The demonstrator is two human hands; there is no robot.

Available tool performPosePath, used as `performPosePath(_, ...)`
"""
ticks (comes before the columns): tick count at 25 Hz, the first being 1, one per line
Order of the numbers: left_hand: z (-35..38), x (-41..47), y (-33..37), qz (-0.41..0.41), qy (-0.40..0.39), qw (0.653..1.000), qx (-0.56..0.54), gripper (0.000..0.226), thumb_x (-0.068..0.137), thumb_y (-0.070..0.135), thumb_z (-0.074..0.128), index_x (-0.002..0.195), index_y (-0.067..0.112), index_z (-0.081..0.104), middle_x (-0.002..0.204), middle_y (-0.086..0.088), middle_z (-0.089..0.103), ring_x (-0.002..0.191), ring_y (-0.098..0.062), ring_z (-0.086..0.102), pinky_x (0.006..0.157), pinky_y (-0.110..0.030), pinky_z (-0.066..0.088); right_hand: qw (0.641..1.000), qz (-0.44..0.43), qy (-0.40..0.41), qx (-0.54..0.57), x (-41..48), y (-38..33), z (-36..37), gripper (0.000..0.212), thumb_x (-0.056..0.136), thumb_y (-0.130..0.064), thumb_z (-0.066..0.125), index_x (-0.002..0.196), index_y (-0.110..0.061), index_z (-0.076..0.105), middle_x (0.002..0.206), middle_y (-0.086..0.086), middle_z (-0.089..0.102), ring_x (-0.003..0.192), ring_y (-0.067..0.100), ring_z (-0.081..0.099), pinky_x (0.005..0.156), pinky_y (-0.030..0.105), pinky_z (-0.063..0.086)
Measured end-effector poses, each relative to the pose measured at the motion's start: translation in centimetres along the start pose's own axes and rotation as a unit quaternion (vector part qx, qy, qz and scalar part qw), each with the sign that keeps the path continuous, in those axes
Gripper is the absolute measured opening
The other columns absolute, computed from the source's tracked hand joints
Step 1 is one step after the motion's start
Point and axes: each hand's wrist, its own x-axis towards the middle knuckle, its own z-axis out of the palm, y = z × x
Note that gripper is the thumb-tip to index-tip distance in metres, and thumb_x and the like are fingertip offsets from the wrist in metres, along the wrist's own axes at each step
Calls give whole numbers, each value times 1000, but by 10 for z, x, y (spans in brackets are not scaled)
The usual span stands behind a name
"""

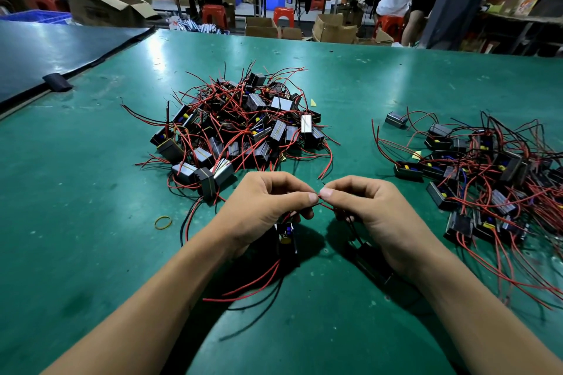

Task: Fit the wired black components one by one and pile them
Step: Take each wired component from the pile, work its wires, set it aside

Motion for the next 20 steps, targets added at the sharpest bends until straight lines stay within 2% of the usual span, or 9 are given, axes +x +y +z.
performPosePath(4,0,1,-2,0,-4,1000,22,6,87,11,70,81,12,73,67,-7,71,69,-22,59,70,-33,45,995,-61,43,-62,-2,2,3,7,81,-20,80,79,-16,75,65,-8,64,58,5,50,60,12,41)
performPosePath(6,1,2,-5,0,-1,999,38,6,88,11,68,84,10,72,67,-7,71,67,-22,57,71,-35,43,986,-98,65,-123,-3,3,6,8,82,-17,80,77,-20,74,69,-14,65,60,-1,53,63,12,40)
performPosePath(10,1,4,-7,3,6,998,70,5,88,12,70,84,10,73,64,-1,66,59,-11,54,59,-20,42,973,-133,74,-175,-4,1,9,14,84,-16,78,76,-25,72,77,-12,66,64,-1,57,64,12,39)
performPosePath(12,1,4,-7,2,9,998,69,6,86,16,73,85,11,74,68,-5,65,60,-10,53,57,-17,41,975,-118,67,-179,-4,0,7,9,86,-19,77,79,-23,73,65,-17,63,57,0,52,58,11,37)
performPosePath(14,1,4,-7,-1,18,997,71,7,85,19,74,86,12,75,69,-6,66,61,-11,54,58,-19,41,979,-90,58,-176,-4,1,5,6,89,-23,74,83,-22,74,58,-13,62,53,6,50,56,18,39)
performPosePath(16,2,4,-8,-3,37,997,71,6,87,18,72,86,12,75,69,-5,70,62,-12,57,61,-22,45,981,-65,60,-170,-3,1,4,7,92,-20,69,87,-23,73,66,-3,67,61,17,57,63,27,47)
performPosePath(20,2,4,-8,-15,63,997,44,7,91,14,66,91,9,70,76,-8,75,69,-14,66,71,-29,52,993,-72,57,-68,0,2,6,20,91,4,63,93,-15,66,83,-3,72,79,10,70,68,18,51)
